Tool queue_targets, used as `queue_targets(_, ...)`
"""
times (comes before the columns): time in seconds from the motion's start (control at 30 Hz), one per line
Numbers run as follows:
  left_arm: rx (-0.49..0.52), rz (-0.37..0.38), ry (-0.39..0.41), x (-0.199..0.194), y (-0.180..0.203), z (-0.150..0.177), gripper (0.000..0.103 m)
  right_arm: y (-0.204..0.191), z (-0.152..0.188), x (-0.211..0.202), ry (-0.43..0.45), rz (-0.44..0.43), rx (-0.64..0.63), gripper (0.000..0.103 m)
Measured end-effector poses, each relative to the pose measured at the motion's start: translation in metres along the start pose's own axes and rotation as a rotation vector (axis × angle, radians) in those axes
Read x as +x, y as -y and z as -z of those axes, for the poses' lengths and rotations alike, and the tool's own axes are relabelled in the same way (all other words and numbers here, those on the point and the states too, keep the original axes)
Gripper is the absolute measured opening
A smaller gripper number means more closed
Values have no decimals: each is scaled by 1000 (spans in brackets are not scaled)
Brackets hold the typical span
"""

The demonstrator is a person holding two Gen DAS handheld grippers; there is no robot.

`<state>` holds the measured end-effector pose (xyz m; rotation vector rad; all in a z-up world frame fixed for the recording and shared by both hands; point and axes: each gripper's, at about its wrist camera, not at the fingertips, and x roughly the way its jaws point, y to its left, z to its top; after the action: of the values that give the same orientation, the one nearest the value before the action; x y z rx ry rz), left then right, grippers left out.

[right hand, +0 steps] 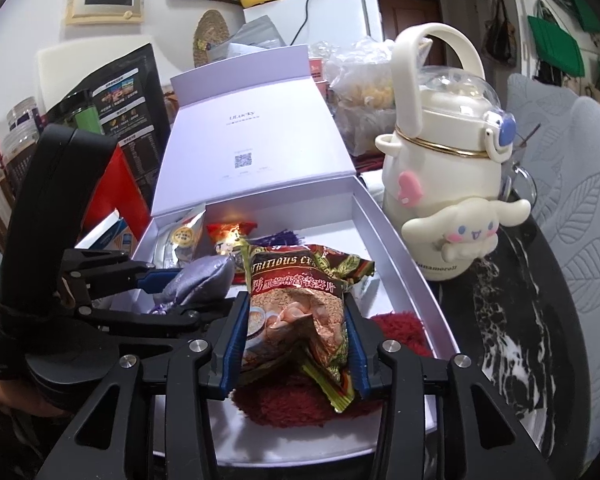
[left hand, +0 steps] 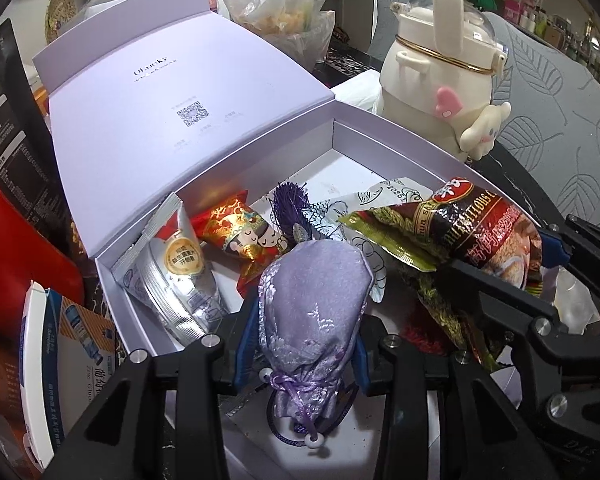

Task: Organize soft objects
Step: 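Lower the snack bag with the right tool while the left tool lowers the sachet into the box, then open both tools and withdraw them from the lavender box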

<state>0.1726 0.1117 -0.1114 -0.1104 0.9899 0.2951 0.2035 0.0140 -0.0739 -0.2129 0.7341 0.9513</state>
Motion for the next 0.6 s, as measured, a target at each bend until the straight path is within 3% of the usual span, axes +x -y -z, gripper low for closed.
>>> queue_targets(0.23,0,-19,-14,0,5,-2,40,4,0,-6,1,0,1,62)
queue_targets(0.37,3,-32,-11,-9,8,-2,47,7,-3,-14,11,13,9,63)
queue_targets(0.6,-1,-32,17,-30,9,5,49,8,-7,-34,35,39,21,66)
